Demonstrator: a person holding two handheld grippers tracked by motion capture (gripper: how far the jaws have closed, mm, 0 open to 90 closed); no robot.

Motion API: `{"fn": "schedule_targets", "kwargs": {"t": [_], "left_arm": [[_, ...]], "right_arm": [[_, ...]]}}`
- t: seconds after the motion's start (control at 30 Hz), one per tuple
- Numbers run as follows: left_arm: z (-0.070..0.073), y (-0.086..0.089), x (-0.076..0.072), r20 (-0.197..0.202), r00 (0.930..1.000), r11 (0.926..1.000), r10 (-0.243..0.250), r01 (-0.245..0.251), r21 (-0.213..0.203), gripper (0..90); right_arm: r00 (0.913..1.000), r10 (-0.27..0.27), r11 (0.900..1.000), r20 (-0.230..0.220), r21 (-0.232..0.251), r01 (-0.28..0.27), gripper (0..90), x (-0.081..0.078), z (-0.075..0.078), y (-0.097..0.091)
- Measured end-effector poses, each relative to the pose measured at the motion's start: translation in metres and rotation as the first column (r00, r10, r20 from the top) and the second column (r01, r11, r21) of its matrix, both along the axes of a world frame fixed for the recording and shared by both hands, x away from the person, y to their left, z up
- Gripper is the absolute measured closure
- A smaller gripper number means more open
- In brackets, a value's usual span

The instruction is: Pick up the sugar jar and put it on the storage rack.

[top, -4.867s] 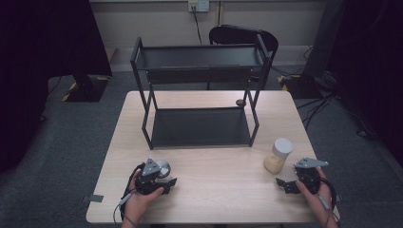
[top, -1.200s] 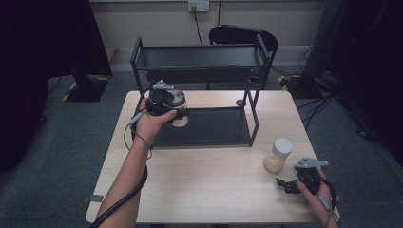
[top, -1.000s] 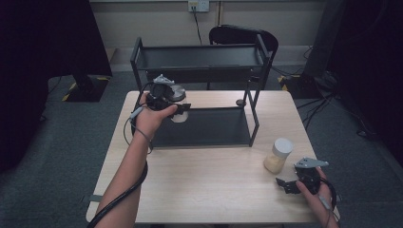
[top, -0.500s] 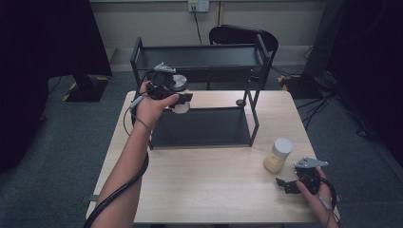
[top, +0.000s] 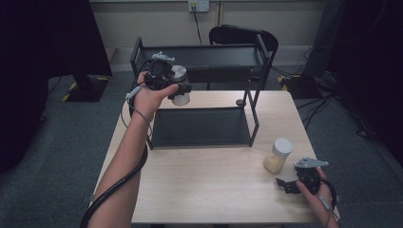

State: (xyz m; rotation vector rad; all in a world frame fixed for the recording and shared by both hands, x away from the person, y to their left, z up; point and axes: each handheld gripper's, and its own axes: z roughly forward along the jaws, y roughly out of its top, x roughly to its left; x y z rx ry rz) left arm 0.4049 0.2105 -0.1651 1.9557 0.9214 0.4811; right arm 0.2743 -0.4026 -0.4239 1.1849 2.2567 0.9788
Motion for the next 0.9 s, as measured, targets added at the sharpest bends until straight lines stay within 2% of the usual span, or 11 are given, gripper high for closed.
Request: {"fn": "schedule_targets", "kwargs": {"t": [0.27,0.9], "left_arm": [[0.01,0.001,-0.001,0.01,0.9999,1.0,0.008,-0.008,0.003,30.4],[0.051,0.007,-0.005,0.032,0.9994,0.9999,0.015,-0.015,0.001,30.4]], "right_arm": [[1.0,0.0,1.0,0.0,0.0,0.0,0.0,0.0,0.0,0.0],[1.0,0.0,1.0,-0.001,-0.001,0.0,0.0,0.0,0.0,0.0]]}}
